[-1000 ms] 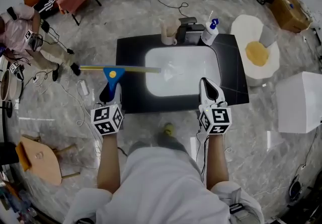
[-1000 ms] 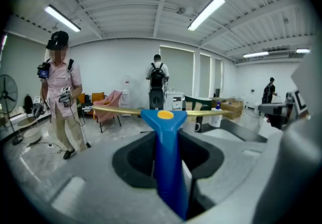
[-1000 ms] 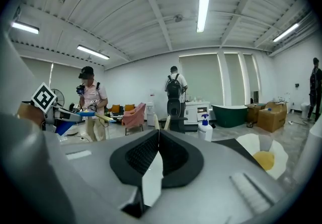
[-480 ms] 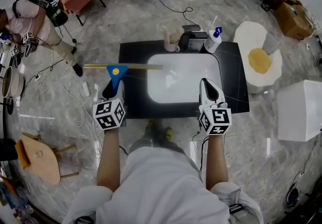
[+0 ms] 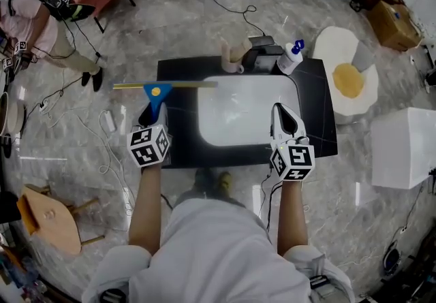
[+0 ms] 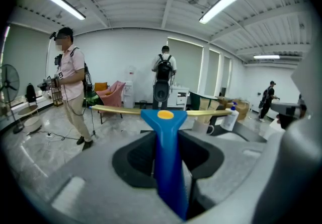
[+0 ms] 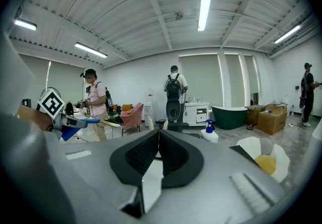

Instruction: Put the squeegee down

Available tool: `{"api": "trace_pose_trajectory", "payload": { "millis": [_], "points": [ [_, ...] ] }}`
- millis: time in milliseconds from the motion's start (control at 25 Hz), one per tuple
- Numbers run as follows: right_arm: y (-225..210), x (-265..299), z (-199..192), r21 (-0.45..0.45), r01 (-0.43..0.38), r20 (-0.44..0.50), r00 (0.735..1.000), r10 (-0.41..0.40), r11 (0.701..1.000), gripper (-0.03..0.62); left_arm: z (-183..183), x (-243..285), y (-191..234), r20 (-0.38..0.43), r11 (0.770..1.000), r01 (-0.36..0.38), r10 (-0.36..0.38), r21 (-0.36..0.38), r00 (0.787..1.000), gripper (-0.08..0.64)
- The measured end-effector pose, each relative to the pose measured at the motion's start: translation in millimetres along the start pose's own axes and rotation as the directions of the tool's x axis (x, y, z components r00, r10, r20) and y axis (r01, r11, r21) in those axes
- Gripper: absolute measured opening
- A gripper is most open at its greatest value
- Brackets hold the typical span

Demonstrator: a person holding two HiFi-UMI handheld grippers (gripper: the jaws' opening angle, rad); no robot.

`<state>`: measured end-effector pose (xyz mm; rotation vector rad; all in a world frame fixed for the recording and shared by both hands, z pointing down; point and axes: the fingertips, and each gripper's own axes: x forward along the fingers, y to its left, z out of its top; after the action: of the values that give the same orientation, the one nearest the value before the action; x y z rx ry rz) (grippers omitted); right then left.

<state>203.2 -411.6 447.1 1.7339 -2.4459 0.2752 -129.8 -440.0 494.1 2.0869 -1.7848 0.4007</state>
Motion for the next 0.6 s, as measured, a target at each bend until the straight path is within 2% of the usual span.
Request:
{"api": "trace_pose_trajectory", "payload": {
  "millis": [600],
  "points": [
    [6, 63, -3, -0.012, -0.04, -0.016, 0.999, 0.04, 0.999, 0.003, -23, 108, 29, -0.122, 0.998, -0.017, 0.01, -0.055, 0.992, 0.13]
  ]
}}
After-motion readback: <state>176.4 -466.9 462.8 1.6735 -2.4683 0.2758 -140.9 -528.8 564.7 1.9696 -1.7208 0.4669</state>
